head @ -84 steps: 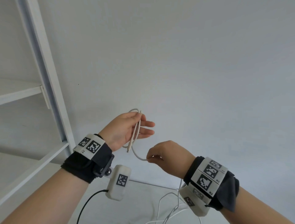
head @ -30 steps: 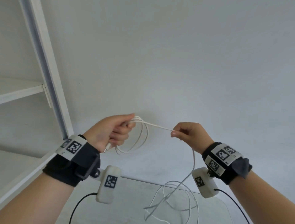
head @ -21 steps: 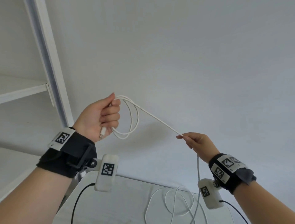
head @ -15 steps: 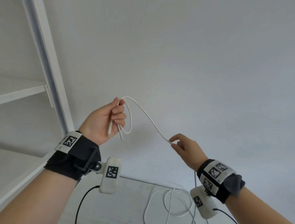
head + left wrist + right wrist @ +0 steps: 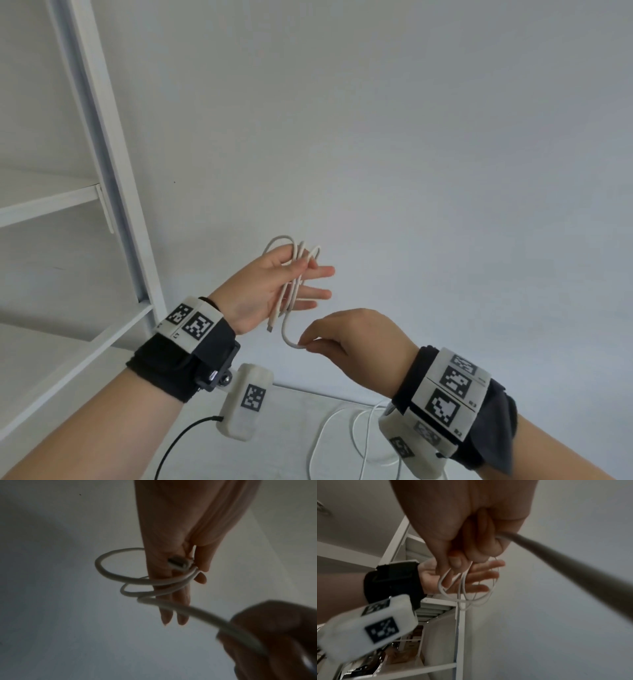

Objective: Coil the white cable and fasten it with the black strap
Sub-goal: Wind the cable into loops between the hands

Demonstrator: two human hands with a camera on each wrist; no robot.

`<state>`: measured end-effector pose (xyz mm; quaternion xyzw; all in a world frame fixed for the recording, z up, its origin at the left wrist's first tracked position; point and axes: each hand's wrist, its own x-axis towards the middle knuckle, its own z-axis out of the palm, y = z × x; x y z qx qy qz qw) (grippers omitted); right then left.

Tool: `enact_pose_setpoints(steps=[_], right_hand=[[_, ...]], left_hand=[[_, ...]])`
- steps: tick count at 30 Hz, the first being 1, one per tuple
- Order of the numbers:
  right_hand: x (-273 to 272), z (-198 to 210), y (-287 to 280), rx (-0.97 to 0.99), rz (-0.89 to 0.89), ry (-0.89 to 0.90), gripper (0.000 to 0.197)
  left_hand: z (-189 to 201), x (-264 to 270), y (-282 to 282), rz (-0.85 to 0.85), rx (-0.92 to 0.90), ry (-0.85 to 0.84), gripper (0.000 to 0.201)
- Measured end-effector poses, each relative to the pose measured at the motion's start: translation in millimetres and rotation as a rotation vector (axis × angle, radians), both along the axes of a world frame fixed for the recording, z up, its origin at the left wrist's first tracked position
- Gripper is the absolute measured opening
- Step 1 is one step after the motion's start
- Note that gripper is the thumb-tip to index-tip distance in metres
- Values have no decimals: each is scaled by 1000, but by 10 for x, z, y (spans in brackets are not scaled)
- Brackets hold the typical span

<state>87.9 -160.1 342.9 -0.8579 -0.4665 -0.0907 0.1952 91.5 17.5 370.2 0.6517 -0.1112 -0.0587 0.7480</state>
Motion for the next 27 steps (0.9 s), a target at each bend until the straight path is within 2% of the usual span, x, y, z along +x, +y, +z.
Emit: enact_pose_setpoints(steps=[3,5,10,15,18,21,24,27], right_hand=[[-9,114,4,90,42,-35,18],[16,182,-13,185,21,-44,6],[114,266,-67,326,-79,-35,20],[249,308,-116,412,-118,-88,35],[306,326,-144,444,-137,-76,44],[339,303,-169,453,-123,-32,43],[386,268,-222,503,-112,84,30],[561,190,-430,574,-179,216,23]], left_hand=[[-47,-50,-56,-28,97,11,19],[-67,-106,-96,-40,129,4,17],[-51,-202,-204,-142,145,12,33],[-110,-218,-262,-88,176,-21,28],[-116,-230,-247,-99,207,-20,33],[-77,-232,-206,-134,212,22,34],[-37,-219,-100,-148,92,59,32],[40,-148,201,-211,-230,102,34]])
